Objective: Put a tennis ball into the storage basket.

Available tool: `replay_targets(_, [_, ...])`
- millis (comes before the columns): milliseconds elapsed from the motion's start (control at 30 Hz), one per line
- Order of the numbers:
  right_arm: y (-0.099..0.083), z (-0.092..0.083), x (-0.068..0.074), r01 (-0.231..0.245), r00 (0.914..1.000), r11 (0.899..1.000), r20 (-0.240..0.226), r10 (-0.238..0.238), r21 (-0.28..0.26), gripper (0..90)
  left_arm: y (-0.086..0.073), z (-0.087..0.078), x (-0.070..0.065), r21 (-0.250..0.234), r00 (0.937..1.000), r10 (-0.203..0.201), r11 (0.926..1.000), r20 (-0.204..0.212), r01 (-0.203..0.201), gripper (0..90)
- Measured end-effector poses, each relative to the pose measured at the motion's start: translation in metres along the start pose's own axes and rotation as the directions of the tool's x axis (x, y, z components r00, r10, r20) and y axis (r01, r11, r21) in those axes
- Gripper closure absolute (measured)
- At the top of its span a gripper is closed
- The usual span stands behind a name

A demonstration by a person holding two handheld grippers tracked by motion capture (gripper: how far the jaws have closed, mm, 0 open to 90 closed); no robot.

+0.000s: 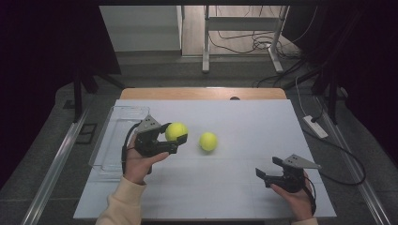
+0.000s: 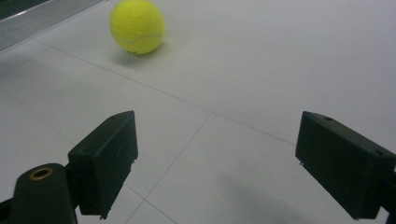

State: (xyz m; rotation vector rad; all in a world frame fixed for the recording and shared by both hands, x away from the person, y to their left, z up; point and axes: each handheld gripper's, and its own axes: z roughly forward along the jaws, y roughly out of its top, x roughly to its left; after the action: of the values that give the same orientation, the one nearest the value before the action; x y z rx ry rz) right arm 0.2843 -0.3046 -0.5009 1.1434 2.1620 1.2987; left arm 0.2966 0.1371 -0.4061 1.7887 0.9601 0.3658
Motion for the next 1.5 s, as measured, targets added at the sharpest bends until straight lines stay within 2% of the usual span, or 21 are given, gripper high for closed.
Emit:
replay_targets(467, [0.0, 0.0, 0.0, -0.003, 1.0, 1.0, 0.003, 0.003, 0.002, 13.2, 0.002, -0.006, 0.007, -0.023, 0.9997, -0.02, 0.9996, -0.013, 0.02, 27.2])
replay_targets(1067, [0.0, 0.001, 0.001, 0.0, 1.0, 1.0, 0.0, 0.0, 0.003, 13.2, -0.001, -0.011, 0.025, -0.03, 0.9956, -0.061, 0.9978, -0.071, 0.059, 27.2])
replay_targets(1500, [0.0, 0.001, 0.001, -0.001, 1.0, 1.0, 0.001, 0.001, 0.002, 13.1, 0.005, -0.013, 0.035, -0.031, 0.9917, -0.064, 0.9977, -0.112, 0.061, 27.2])
